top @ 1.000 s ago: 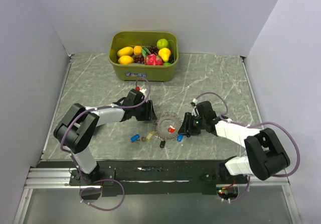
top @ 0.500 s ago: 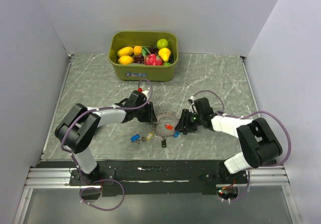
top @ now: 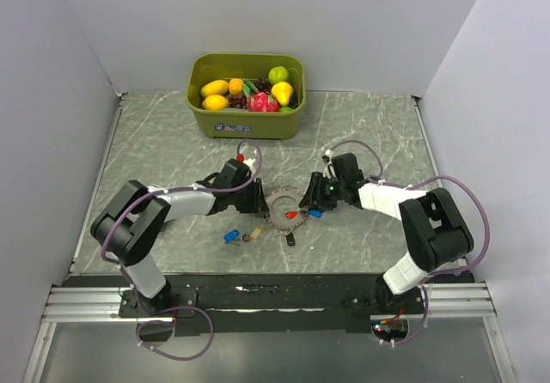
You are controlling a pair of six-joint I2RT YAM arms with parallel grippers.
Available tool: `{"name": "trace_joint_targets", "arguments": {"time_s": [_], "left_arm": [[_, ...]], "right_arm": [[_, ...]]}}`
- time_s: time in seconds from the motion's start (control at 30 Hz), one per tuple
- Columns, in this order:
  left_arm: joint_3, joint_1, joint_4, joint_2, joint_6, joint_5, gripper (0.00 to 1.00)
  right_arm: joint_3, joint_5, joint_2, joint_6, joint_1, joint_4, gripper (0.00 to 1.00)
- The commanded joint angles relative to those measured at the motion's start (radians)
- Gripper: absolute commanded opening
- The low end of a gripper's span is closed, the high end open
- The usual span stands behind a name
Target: Put the keys on the keyring
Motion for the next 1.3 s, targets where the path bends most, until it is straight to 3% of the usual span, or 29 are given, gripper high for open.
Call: {"name": "trace_joint_targets", "arguments": {"time_s": [0.0, 0.07, 0.3, 0.37, 0.9, 1.27], "left_arm": [[-0.018, -0.022, 0.03, -0.073, -0.02, 0.009, 0.33], [-0.018, -0.022, 0.016, -0.098, -0.014, -0.046, 0.34], [0.073, -0.017, -0.111, -0.129, 0.037, -0.202, 0.58], [0.093, -0.009, -0.128, -0.119, 0.049, -0.205, 0.59], [0.146, 0.02, -0.105, -0.061, 0.044, -0.077, 0.57], [0.14, 0.018, -0.064, -0.043, 0.035, -0.012, 0.57]], "right_arm": [[0.058, 0.001, 0.01, -0.027, 0.0, 0.006, 0.48], [0.057, 0.018, 0.001, -0.029, -0.002, -0.005, 0.49], [0.042, 0.055, -0.062, -0.05, 0.0, -0.038, 0.5], [0.037, 0.064, -0.077, -0.053, 0.0, -0.042, 0.5], [-0.015, 0.136, -0.184, -0.058, 0.063, -0.127, 0.5], [-0.125, 0.036, -0.152, 0.043, 0.113, -0.051, 0.47]]}}
